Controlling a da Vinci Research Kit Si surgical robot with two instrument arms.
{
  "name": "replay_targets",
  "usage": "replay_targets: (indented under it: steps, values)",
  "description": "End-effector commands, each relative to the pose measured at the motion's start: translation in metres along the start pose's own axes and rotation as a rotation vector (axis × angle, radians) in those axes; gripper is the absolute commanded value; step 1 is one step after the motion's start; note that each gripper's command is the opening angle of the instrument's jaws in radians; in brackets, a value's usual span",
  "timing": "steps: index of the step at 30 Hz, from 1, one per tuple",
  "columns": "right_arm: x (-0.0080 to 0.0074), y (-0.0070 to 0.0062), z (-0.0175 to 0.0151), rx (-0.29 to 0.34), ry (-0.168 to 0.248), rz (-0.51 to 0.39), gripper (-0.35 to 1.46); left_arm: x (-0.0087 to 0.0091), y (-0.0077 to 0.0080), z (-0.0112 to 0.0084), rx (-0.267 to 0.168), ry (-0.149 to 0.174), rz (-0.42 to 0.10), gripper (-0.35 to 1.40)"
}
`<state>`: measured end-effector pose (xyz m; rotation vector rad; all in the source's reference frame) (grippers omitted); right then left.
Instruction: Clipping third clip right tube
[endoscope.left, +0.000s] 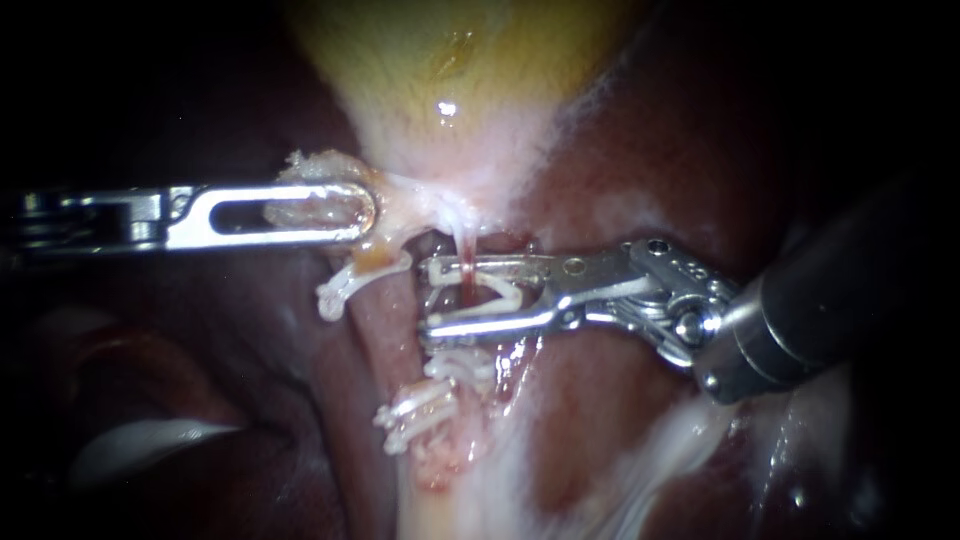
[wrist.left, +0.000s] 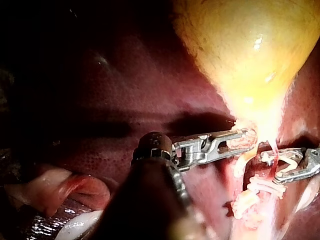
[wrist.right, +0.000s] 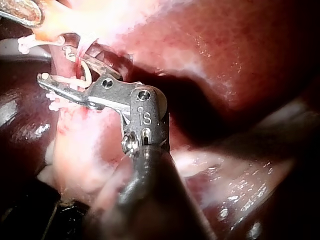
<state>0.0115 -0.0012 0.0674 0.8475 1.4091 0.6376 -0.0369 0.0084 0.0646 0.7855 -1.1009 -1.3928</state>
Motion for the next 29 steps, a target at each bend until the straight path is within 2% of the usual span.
replay_targets:
  steps: [1,4,6,10,13,29]
  values:
    - [0.0,-0.0001,0.0,0.0,0.0,0.011,0.16,0.0,0.0,0.0,0.0,0.0,0.0,-0.35]
    - [0.0,-0.0001,-0.0004,-0.004,0.001,0.053,-0.19,0.0,0.0,0.0,0.0,0.0,0.0,-0.35]
    - [0.0,-0.0001,-0.0007,-0.005,0.001,0.077,-0.35,0.0,0.0,0.0,0.0,0.0,0.0,-0.35]
    - [0.0,0.0001,-0.001,-0.028,-0.005,0.082,-0.35,0.0,0.0,0.0,0.0,0.0,0.0,-0.35]
    - [0.0,0.0001,-0.0012,-0.046,-0.037,0.082,-0.35,0.0,0.0,0.0,0.0,0.0,0.0,-0.35]
    - [0.0,0.0002,-0.0014,-0.047,-0.039,0.082,-0.35,0.0,0.0,0.0,0.0,0.0,0.0,-0.35]
